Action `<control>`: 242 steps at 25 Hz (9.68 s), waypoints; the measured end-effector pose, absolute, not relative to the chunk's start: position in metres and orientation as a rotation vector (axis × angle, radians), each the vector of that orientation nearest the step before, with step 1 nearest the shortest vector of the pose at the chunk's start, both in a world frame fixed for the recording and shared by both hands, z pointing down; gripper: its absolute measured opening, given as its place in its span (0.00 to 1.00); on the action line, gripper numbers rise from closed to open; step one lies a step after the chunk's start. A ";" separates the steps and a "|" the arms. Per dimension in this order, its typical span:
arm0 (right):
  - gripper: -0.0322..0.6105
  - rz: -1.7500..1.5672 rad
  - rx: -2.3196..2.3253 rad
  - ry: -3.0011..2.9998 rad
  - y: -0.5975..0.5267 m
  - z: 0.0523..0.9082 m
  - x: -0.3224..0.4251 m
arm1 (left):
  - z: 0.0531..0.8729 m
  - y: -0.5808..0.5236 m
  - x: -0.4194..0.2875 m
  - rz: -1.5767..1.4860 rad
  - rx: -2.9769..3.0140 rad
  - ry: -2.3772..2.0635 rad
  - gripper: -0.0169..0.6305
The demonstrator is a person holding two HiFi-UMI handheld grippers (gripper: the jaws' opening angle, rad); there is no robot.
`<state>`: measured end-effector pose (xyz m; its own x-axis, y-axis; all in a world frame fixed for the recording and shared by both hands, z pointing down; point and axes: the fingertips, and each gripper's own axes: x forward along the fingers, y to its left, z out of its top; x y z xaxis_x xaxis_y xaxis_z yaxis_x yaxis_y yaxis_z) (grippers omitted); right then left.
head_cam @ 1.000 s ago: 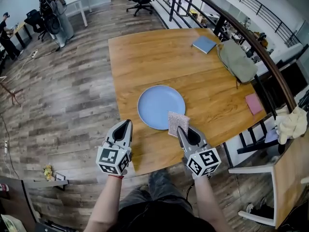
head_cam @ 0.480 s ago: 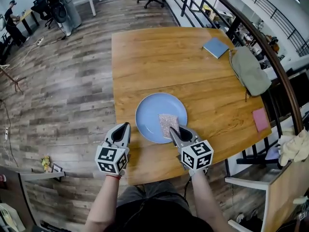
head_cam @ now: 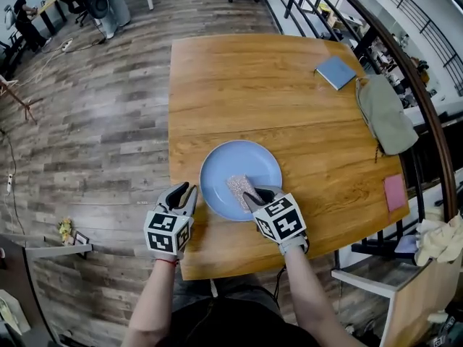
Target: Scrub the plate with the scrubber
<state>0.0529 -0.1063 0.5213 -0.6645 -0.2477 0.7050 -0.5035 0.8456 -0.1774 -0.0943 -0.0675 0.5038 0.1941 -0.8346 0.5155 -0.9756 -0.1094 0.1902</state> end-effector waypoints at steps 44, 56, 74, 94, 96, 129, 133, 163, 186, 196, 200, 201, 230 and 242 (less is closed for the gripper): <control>0.18 0.064 0.376 -1.946 -0.180 0.570 0.003 | 0.552 -0.112 -0.083 0.550 2.012 -1.162 0.11; 0.17 0.068 0.557 -1.892 -0.196 0.566 0.055 | 0.551 -0.110 -0.083 0.579 2.030 -1.161 0.12; 0.17 0.023 0.251 -1.869 -0.089 0.571 0.041 | 0.551 -0.111 -0.084 0.571 2.022 -1.167 0.11; 0.17 -0.085 0.202 -1.947 -0.138 0.573 -0.027 | 0.551 -0.110 -0.083 0.529 2.026 -1.156 0.11; 0.17 -0.103 0.226 -1.948 -0.148 0.573 -0.027 | 0.552 -0.110 -0.083 0.529 2.027 -1.156 0.11; 0.17 -0.335 0.495 -1.789 -0.175 0.553 0.096 | 0.550 -0.112 -0.083 0.533 2.024 -1.174 0.11; 0.17 -0.251 0.446 -1.821 -0.146 0.556 0.092 | 0.550 -0.113 -0.083 0.527 2.019 -1.183 0.11; 0.17 -0.095 0.181 -1.942 -0.101 0.571 -0.014 | 0.551 -0.113 -0.080 0.497 2.010 -1.160 0.10; 0.17 -0.087 0.512 -1.888 -0.199 0.566 0.024 | 0.550 -0.112 -0.080 0.489 2.016 -1.159 0.10; 0.17 -0.047 0.600 -1.836 -0.187 0.564 0.068 | 0.550 -0.112 -0.080 0.483 2.011 -1.163 0.10; 0.17 -0.050 0.586 -1.822 -0.167 0.563 0.075 | 0.550 -0.111 -0.080 0.483 2.011 -1.162 0.10; 0.17 -0.048 0.579 -1.823 -0.161 0.563 0.075 | 0.550 -0.110 -0.080 0.483 2.010 -1.162 0.10; 0.17 0.039 0.448 -1.989 -0.152 0.567 -0.002 | 0.550 -0.112 -0.079 0.481 2.003 -1.167 0.10; 0.17 0.106 0.675 -1.923 -0.183 0.563 0.051 | 0.550 -0.112 -0.080 0.482 2.013 -1.156 0.10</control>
<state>0.0506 -0.1827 0.5633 -0.2940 -0.4064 0.8651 -0.4993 0.8371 0.2236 -0.0797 -0.1119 0.5500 0.5208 -0.5691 0.6363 -0.8526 -0.3092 0.4213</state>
